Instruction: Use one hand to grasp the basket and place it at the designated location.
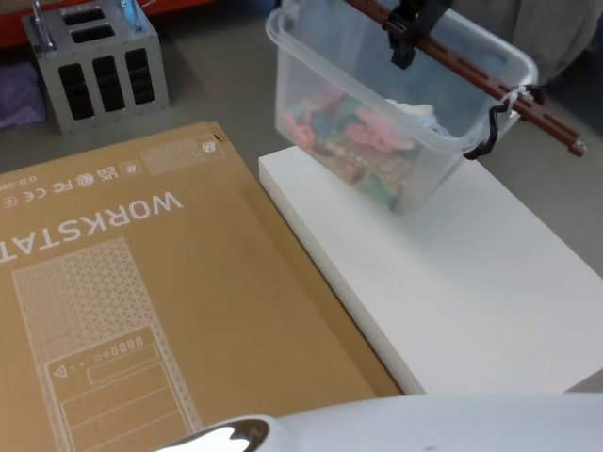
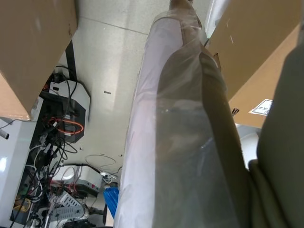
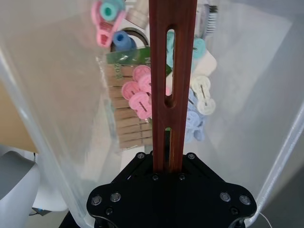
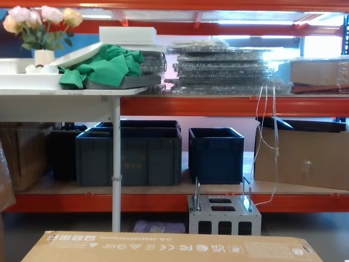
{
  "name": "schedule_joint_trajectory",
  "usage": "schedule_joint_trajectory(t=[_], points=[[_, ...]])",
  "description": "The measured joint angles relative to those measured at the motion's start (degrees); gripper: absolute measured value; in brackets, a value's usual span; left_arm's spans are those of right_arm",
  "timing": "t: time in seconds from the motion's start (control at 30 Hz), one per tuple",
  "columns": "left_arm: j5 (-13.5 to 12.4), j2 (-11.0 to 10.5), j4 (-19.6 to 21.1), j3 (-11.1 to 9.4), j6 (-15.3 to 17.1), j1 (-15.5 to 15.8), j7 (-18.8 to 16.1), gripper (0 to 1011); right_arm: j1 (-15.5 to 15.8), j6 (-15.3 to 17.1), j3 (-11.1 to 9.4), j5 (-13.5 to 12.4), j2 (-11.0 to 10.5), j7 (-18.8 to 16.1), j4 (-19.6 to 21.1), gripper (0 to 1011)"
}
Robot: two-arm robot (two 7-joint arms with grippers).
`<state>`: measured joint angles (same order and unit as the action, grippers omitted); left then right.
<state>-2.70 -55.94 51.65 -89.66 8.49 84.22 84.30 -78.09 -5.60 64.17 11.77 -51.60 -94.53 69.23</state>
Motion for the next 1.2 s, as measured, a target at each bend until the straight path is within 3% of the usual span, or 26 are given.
schedule_joint_trajectory(t=[0.43,0.73,1.2], points=[[0.0,0.0,0.0,0.0,0.0,0.0,0.0,0,-1.4,-1.0,1.9,0.0,1.0,0.0,0.2,0],[0.0,0.0,0.0,0.0,0.0,0.0,0.0,0,-3.0,-4.5,3.9,0.4,3.5,-0.8,5.0,0],[0.0,0.0,0.0,0.0,0.0,0.0,0.0,0,-4.1,-5.2,5.6,0.2,3.9,-0.7,6.3,0]])
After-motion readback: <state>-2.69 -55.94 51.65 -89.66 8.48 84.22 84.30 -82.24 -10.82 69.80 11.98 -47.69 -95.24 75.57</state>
